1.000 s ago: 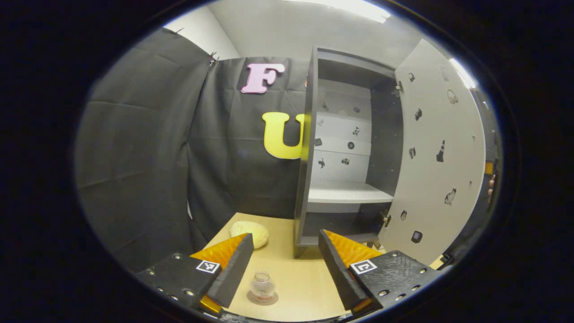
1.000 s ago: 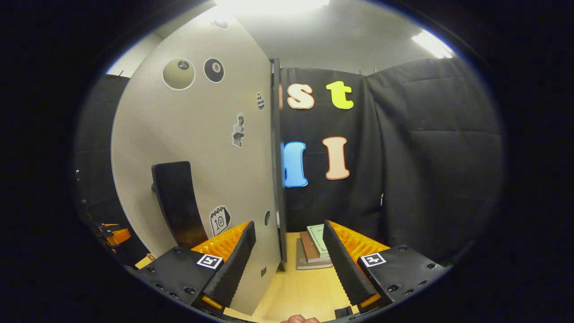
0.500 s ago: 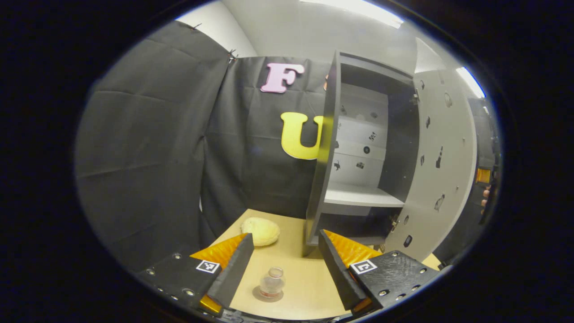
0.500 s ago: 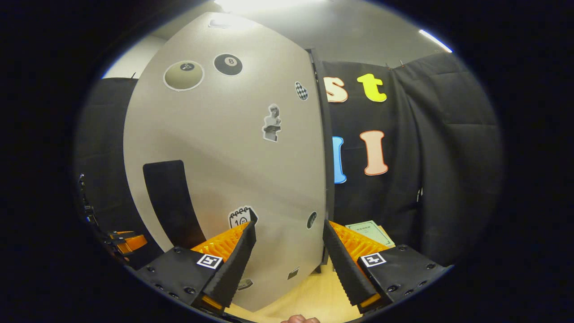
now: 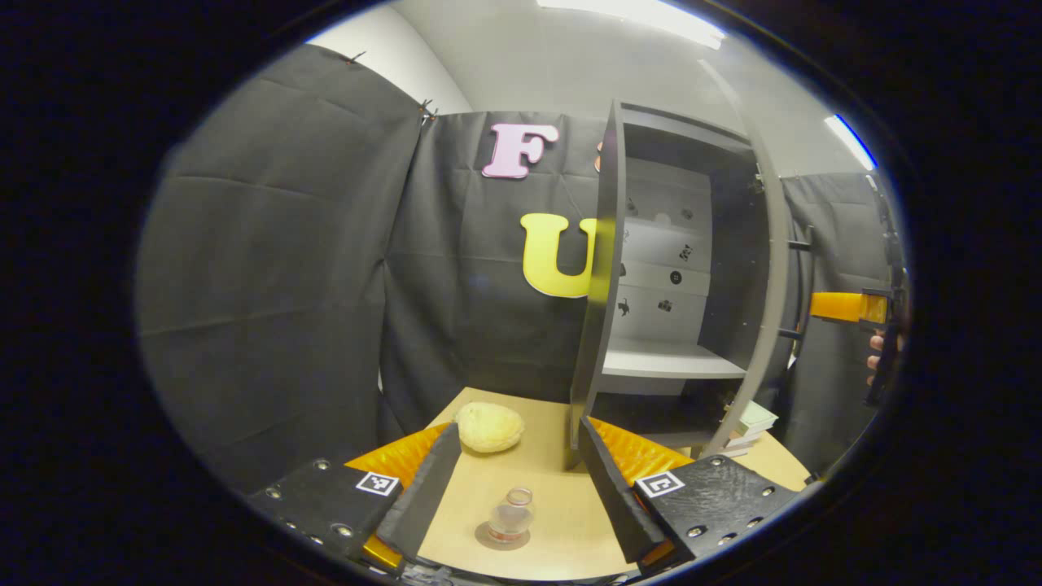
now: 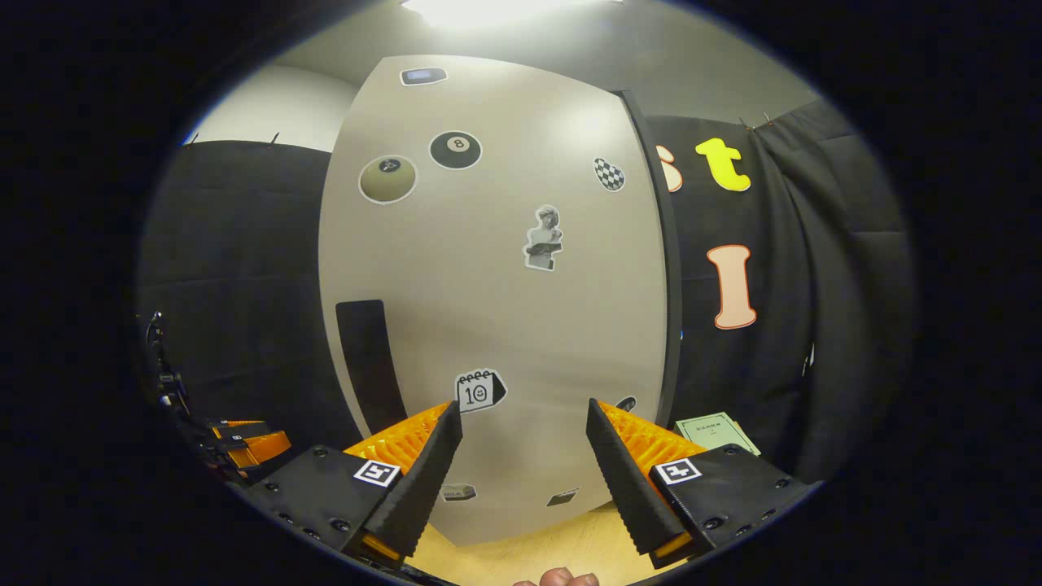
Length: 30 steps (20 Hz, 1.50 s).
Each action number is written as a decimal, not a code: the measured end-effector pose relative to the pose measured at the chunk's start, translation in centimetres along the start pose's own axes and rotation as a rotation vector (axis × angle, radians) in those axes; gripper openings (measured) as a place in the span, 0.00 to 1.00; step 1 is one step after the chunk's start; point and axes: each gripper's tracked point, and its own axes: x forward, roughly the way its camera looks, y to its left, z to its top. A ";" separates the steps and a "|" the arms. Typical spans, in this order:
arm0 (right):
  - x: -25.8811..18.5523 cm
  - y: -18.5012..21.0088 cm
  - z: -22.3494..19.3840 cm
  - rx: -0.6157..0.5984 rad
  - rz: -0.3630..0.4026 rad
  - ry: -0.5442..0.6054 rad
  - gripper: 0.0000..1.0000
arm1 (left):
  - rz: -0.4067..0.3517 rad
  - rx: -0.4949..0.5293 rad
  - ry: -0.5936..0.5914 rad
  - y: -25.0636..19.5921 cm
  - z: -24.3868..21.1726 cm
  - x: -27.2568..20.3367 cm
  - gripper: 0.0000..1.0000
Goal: Open the cabinet door with the right hand, grasp the bottle in the cabinet with the left hand and place it on the coaster, then close the cabinet door with the right hand.
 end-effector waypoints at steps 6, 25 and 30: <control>-2.7 -3.1 -0.7 0.016 -0.089 0.038 0.92 | -0.103 0.017 -0.011 -1.1 0.3 -0.7 0.87; -6.4 -17.4 -0.5 0.044 -0.259 0.014 0.98 | -0.157 0.021 -0.109 -11.7 8.6 -1.1 0.89; -6.6 -18.0 -0.9 0.042 -0.264 0.016 0.98 | -0.149 0.033 -0.151 -12.0 10.1 -1.5 0.89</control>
